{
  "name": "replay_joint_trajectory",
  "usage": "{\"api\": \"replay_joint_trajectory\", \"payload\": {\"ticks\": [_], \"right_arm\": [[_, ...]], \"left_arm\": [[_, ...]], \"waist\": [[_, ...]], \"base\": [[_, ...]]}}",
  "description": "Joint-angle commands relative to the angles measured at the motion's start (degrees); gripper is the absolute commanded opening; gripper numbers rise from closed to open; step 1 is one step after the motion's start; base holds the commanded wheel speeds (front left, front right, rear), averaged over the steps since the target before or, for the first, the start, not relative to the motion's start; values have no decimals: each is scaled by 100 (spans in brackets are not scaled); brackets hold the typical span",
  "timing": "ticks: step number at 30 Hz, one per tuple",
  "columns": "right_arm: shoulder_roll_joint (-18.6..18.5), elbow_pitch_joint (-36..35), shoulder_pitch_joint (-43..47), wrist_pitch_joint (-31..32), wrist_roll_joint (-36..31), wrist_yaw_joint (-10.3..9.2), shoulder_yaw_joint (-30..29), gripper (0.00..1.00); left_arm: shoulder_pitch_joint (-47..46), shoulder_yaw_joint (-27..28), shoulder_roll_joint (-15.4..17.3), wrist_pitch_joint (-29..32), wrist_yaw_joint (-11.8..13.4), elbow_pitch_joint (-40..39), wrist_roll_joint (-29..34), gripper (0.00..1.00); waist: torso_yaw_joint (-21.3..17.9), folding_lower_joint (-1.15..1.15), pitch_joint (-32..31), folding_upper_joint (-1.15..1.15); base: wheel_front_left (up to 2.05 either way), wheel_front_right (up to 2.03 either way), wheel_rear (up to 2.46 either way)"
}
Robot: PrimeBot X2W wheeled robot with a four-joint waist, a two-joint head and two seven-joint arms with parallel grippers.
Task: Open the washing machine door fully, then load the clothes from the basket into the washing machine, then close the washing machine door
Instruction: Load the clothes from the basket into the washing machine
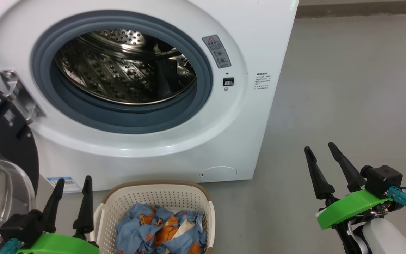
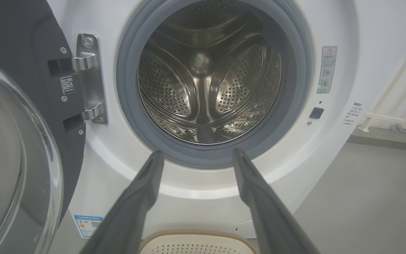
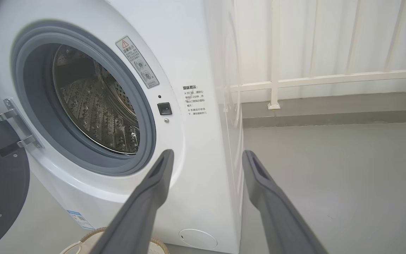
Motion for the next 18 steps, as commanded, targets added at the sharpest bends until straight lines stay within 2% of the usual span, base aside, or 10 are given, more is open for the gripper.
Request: {"api": "replay_joint_trajectory", "payload": {"ticks": [1,10,18], "right_arm": [[-30,-131,-144,-69,30,33,99,100],[-44,-113,-240,-69,43,33,112,100],[-20,-154,-416,-69,15,33,41,100]], "left_arm": [[-262,228,117,-64,16,-116,29,100],[-409,232,-58,-72,-20,73,75,100],[-864,72,-218,-54,-295,822,49,100]], "waist": [[-34,0,66,0],[-169,0,433,0],[-356,0,1015,0]], "base": [[0,0,0],[0,0,0],[0,0,0]]}}
